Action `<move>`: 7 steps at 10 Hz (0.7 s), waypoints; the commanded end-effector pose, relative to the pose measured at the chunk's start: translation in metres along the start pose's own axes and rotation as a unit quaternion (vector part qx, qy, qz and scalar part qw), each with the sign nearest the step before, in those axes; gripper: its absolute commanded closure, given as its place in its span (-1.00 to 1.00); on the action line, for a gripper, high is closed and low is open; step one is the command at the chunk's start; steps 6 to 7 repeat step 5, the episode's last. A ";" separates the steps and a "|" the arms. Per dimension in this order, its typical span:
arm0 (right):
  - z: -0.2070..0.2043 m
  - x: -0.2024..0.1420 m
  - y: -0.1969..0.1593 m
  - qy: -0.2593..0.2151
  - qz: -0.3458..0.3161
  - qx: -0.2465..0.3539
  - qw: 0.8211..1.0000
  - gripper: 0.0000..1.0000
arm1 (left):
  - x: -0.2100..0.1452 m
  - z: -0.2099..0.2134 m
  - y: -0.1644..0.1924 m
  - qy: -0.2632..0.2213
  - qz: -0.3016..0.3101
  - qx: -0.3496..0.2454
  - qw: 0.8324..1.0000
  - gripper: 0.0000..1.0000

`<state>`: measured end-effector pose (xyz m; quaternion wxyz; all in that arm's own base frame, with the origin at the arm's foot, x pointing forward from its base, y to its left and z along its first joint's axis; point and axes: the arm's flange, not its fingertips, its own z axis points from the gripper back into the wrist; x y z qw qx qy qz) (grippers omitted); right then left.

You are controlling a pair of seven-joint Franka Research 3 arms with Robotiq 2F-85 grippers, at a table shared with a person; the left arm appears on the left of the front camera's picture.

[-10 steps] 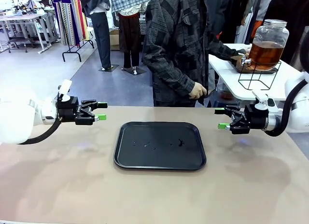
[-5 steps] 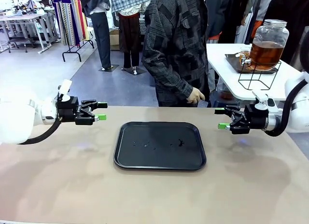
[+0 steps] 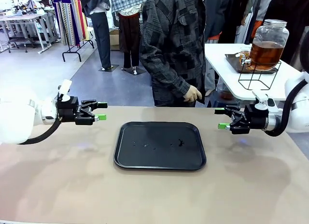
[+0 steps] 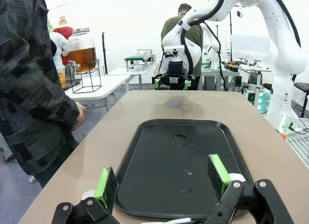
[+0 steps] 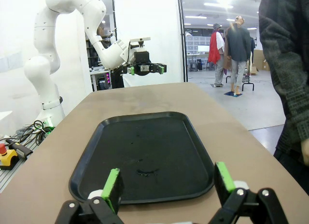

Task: Pour the drink into the iced cup.
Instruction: Open the gripper to release the iced cup you were holding.

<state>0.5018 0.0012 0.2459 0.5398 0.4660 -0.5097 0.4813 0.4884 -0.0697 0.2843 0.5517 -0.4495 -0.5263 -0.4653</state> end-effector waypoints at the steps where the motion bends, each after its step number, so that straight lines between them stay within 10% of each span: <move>1: -0.002 0.004 -0.001 0.003 0.000 -0.001 1.000 -1.00 | 0.003 -0.001 0.001 0.003 0.002 0.000 1.000 -1.00; 7: -0.002 0.004 -0.001 0.003 0.000 -0.001 1.000 -1.00 | 0.003 -0.001 0.001 0.003 0.002 0.000 1.000 -1.00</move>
